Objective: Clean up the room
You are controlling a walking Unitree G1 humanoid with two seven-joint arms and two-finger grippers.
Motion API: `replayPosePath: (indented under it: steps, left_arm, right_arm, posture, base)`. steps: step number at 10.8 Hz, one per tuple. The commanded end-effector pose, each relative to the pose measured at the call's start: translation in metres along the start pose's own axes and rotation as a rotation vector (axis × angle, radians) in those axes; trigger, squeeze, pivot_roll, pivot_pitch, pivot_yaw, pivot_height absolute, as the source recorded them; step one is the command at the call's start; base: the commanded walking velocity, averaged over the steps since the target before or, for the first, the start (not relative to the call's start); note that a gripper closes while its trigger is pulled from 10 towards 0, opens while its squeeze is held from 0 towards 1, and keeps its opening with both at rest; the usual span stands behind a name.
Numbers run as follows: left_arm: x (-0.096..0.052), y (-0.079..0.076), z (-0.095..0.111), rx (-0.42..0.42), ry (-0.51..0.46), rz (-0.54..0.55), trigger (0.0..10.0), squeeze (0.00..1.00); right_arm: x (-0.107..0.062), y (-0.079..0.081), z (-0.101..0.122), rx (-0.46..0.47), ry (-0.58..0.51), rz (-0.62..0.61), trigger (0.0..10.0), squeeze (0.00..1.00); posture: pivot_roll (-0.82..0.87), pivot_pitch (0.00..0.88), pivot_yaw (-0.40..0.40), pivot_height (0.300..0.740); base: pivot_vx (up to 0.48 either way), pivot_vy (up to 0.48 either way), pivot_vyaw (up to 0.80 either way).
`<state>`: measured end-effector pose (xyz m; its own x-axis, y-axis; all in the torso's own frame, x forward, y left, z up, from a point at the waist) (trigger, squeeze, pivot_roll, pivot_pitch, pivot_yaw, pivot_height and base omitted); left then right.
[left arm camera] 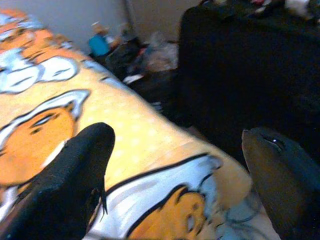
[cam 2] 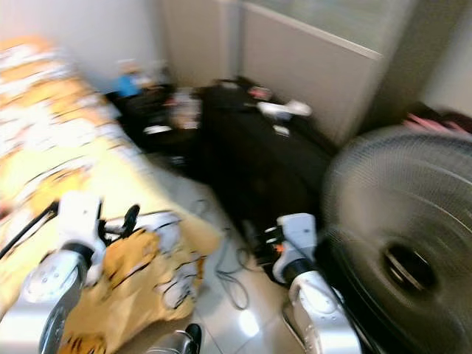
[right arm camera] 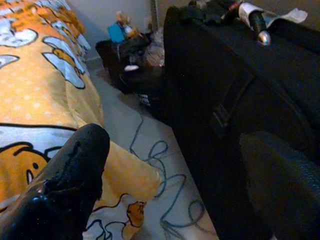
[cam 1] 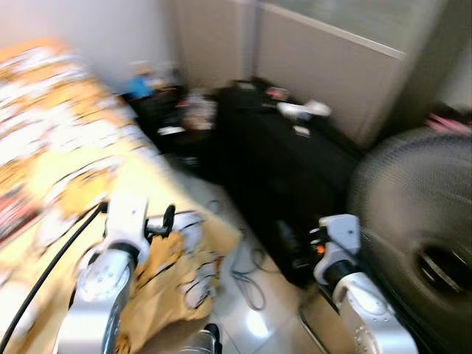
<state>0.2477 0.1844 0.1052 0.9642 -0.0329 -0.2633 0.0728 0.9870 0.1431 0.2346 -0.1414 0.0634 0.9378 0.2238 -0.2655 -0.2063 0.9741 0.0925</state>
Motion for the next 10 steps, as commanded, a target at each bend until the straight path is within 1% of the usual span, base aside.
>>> replayPosePath:
  steps: [1,2,3,4,5,6,7,8,9,10]
  left_arm:
    - [0.0,0.0,0.004,0.007,-0.001,0.005,10.0,0.0]
    - [0.0,-0.003,0.003,0.003,-0.003,0.006,10.0,0.0]
    - [0.001,-0.005,0.002,0.01,0.002,0.007,10.0,0.0]
    - [0.002,-0.005,0.002,0.01,0.008,0.012,10.0,0.0]
    - [0.002,-0.008,0.001,0.002,0.01,0.012,10.0,0.0]
    - [0.002,-0.008,-0.003,-0.012,0.023,0.018,10.0,0.0]
    - [0.001,-0.01,-0.004,-0.022,0.018,0.017,10.0,0.0]
    - [0.0,-0.014,-0.002,-0.013,0.002,0.007,10.0,0.0]
    - [0.0,-0.017,-0.003,-0.025,0.009,-0.017,10.0,0.0]
    - [0.002,-0.016,-0.001,-0.019,-0.001,-0.017,10.0,0.0]
  right_arm:
    - [0.001,-0.003,0.007,0.007,-0.01,-0.031,10.0,1.0]
    - [0.0,-0.012,0.006,-0.029,0.007,-0.104,10.0,1.0]
    - [-0.001,-0.018,0.009,-0.099,0.005,-0.139,10.0,1.0]
    - [-0.002,-0.021,0.011,-0.108,0.005,-0.172,10.0,1.0]
    - [-0.002,-0.021,0.013,-0.11,0.004,-0.174,10.0,1.0]
    - [-0.005,-0.016,0.017,-0.067,-0.021,-0.154,10.0,1.0]
    - [-0.009,-0.019,0.019,-0.047,-0.034,-0.176,10.0,1.0]
    - [-0.012,-0.023,0.018,-0.046,-0.028,-0.204,10.0,1.0]
    - [-0.015,-0.024,0.017,-0.049,-0.017,-0.221,10.0,1.0]
    - [-0.017,-0.025,0.018,-0.047,-0.027,-0.242,10.0,1.0]
  posture:
    - [0.0,0.0,-0.007,0.74]
    - [-0.01,0.0,-0.009,0.74]
    - [-0.02,0.0,-0.007,0.74]
    - [-0.03,0.0,-0.009,0.74]
    - [-0.03,0.0,-0.013,0.74]
    - [-0.04,0.0,-0.017,0.74]
    - [-0.05,0.0,-0.018,0.74]
    - [-0.05,0.0,-0.017,0.74]
    - [-0.07,0.0,-0.007,0.74]
    - [-0.07,0.0,-0.002,0.74]
  base:
    - [0.0,0.0,0.8]
    - [0.0,0.0,0.8]
    - [0.0,0.0,0.8]
    - [0.0,0.0,0.8]
    - [0.0,0.0,0.8]
    - [0.0,0.0,0.8]
    - [0.0,0.0,0.8]
    - [0.0,0.0,0.8]
    - [0.0,0.0,0.8]
    - [0.0,0.0,0.0]
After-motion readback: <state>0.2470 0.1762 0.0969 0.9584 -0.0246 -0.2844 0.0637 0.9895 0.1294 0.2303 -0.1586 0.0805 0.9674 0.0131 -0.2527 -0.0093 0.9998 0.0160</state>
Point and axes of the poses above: a point about 5 cm out from each wrist's last joint towards the gripper, its own x axis pointing out of the wrist towards the gripper, its own z axis along the axis of the wrist's last joint, y = z × x, the point moved 1 cm from there along x, pointing out of the wrist towards the gripper, and after that the axes turned 2 degrees about -x, right-handed, at the moved point
